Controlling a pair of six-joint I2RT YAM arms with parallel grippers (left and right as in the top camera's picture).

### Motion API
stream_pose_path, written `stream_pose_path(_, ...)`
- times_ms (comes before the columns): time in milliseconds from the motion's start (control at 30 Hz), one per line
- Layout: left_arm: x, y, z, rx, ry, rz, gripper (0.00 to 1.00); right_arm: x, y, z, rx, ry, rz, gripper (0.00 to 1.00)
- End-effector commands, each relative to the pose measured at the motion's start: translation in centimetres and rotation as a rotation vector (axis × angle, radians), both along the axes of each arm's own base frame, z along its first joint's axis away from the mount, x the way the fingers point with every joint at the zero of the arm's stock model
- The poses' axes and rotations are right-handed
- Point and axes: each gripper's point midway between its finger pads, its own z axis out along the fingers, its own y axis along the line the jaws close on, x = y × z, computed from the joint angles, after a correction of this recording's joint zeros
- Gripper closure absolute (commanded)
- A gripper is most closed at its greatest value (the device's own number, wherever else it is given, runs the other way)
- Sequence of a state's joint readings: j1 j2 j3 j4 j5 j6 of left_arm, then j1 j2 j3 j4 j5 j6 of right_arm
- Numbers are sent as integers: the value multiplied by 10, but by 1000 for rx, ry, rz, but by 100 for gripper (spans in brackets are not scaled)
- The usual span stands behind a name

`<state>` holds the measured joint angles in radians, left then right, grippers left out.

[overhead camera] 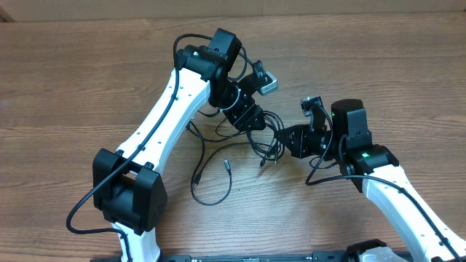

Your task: Untangle cables

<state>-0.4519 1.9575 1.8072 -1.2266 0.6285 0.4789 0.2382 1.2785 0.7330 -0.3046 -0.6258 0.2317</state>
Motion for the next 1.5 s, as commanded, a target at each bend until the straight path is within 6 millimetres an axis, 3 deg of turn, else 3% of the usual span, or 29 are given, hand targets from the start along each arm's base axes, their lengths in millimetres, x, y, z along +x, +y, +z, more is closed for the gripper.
stream_pose_path(0, 5, 3, 17, -3, -76, -4, 47, -1, 8, 14, 42, -33, 43, 96)
stream_pose_path(133, 15, 7, 13, 39, -125, 11, 47, -1, 8, 14, 43, -30, 44, 96)
stream_pose_path(467, 40, -4, 23, -16, -183, 93, 53, -7, 14, 18, 77, -23, 85, 96)
stream_pose_path(700, 52, -6, 24, -18, -211, 138, 49, -11, 17, 20, 94, -29, 116, 96)
stream_pose_path(1067, 33, 19, -22, 136, -34, 157, 45, -19, 23, 26, 126, -52, 185, 96)
stream_pose_path(1233, 22, 29, -26, 166, 28, 159, 38, -19, 23, 26, 125, -52, 184, 96)
stream_pose_path(1467, 0, 27, -21, 126, 115, 102, 37, -19, 23, 26, 126, -52, 185, 96)
